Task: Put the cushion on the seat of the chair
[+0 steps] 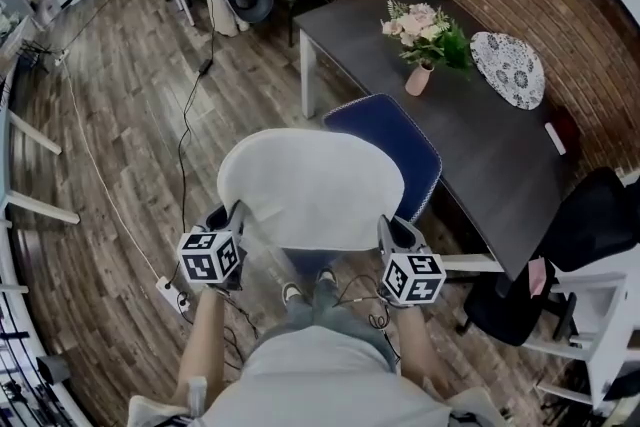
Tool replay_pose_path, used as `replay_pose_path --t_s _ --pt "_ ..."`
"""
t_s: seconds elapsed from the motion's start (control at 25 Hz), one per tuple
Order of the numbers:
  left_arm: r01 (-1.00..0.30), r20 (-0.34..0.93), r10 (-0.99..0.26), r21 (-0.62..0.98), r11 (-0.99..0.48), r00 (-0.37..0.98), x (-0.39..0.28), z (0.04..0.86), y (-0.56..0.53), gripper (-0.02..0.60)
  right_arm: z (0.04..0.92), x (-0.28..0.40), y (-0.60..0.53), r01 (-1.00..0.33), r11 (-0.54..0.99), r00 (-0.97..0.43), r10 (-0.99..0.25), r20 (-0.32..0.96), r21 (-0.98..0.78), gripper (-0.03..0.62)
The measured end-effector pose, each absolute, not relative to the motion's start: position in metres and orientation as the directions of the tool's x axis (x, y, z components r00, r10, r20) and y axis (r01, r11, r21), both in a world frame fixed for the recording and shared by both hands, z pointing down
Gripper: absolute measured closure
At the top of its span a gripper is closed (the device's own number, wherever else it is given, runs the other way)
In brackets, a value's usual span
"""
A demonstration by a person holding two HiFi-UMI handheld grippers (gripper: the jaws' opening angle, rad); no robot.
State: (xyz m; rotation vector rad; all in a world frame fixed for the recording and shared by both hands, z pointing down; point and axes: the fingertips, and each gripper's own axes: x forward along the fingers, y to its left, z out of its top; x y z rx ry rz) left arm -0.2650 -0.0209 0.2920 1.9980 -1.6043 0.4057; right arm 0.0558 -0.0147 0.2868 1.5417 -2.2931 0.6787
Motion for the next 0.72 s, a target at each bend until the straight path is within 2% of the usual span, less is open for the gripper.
replay_pose_path --t_s 0.36,0.72 --pt "-0.96 0.598 -0.759 0.246 -0.132 0.257 -0.248 0.326 -0.024 0.535 0.315 0.072 -0.014 -0.926 0.299 -0.378 -0.749 0.544 -0.231 0.554" --pt "-0.958 0.681 -0.677 0.251 -0.142 0.279 -0.249 0.4 -0.012 0.535 0.386 0.069 0.013 -0.932 0.244 -0.361 -0.691 0.627 -0.268 0.554"
